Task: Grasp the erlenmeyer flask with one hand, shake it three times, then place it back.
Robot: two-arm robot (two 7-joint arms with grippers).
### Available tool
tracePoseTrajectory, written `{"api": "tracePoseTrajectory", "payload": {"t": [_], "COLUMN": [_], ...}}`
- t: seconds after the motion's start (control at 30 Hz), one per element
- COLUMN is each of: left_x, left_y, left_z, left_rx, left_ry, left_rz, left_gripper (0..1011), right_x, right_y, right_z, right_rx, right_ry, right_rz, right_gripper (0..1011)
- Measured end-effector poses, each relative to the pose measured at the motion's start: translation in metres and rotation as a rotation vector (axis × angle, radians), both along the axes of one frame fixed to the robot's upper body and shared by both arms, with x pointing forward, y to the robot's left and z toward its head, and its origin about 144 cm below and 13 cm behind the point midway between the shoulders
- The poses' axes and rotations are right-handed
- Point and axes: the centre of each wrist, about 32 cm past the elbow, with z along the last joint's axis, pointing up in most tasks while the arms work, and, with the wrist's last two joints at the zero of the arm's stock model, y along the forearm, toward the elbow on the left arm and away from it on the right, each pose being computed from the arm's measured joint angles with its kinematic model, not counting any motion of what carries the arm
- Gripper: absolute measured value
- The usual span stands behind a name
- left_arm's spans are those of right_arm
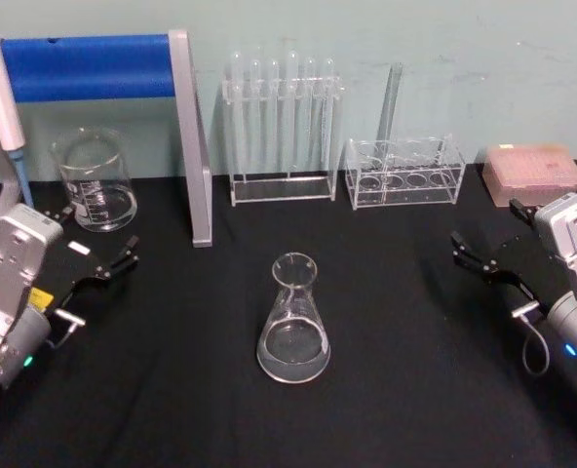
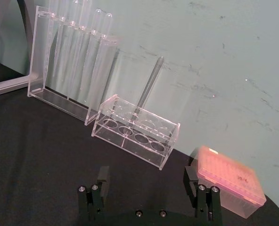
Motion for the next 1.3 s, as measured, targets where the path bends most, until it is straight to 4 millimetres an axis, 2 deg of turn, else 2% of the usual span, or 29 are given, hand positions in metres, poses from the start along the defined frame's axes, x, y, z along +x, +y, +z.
{"api": "tracePoseTrajectory", "payload": {"t": [0.77, 1.3], "left_x": [0.0, 0.0], "left_y": [0.0, 0.0], "left_z": [0.0, 0.0], "left_rx": [0.0, 0.0], "left_ry": [0.0, 0.0], "left_rz": [0.0, 0.0], "left_gripper": [1001, 1001], "right_x": [-0.002, -0.031], "right_y": [-0.003, -0.02], "right_z": [0.001, 0.028], "right_rx": [0.006, 0.202], "right_ry": [-0.013, 0.059], "right_rz": [0.012, 0.303], "right_gripper": [1002, 1003]}}
